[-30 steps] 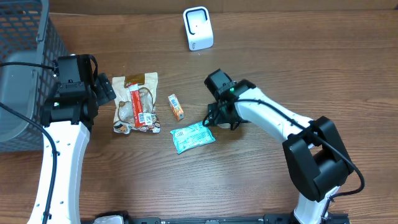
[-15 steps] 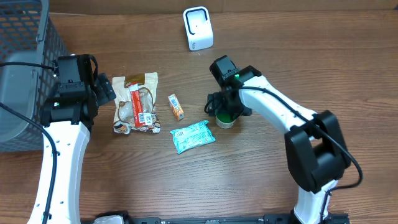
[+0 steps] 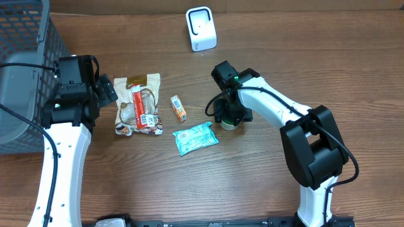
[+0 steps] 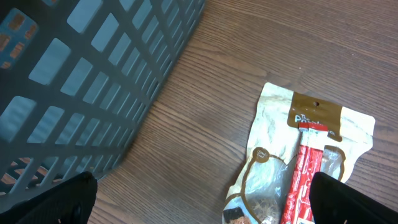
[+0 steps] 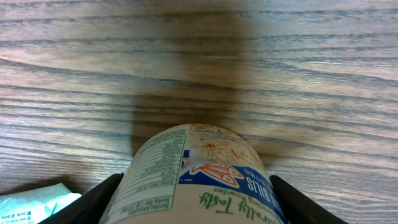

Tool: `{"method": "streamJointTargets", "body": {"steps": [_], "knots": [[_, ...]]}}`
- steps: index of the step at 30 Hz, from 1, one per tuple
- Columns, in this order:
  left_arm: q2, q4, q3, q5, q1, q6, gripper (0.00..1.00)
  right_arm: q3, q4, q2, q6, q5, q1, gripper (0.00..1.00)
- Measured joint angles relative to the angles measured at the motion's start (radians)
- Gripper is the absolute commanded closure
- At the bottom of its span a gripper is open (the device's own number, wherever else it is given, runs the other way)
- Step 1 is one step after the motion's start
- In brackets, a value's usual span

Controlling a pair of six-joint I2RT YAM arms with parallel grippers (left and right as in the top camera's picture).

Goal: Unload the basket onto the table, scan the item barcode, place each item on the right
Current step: 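Lift the jar and carry it up to the white scanner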

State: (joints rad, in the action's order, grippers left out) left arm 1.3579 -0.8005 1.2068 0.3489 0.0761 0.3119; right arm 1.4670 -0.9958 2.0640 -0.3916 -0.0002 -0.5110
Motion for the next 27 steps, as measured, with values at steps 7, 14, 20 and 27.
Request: {"method": "streamJointTargets", "body": {"steps": [7, 14, 20, 27], "knots": [[0.000, 0.000, 0.000, 0.000, 0.000, 0.000, 0.00, 0.017, -0.027, 0.007, 0.000, 0.000, 0.000, 0.78], [0.000, 0.000, 0.000, 0.000, 0.000, 0.000, 0.00, 0.147, -0.072, -0.015, 0.000, 0.000, 0.000, 0.73], [0.000, 0.000, 0.000, 0.000, 0.000, 0.000, 0.00, 0.215, -0.060, -0.158, 0.000, 0.000, 0.000, 0.96], [0.000, 0.000, 0.000, 0.000, 0.000, 0.000, 0.00, 0.240, -0.048, -0.202, 0.000, 0.000, 0.000, 0.96]]}}
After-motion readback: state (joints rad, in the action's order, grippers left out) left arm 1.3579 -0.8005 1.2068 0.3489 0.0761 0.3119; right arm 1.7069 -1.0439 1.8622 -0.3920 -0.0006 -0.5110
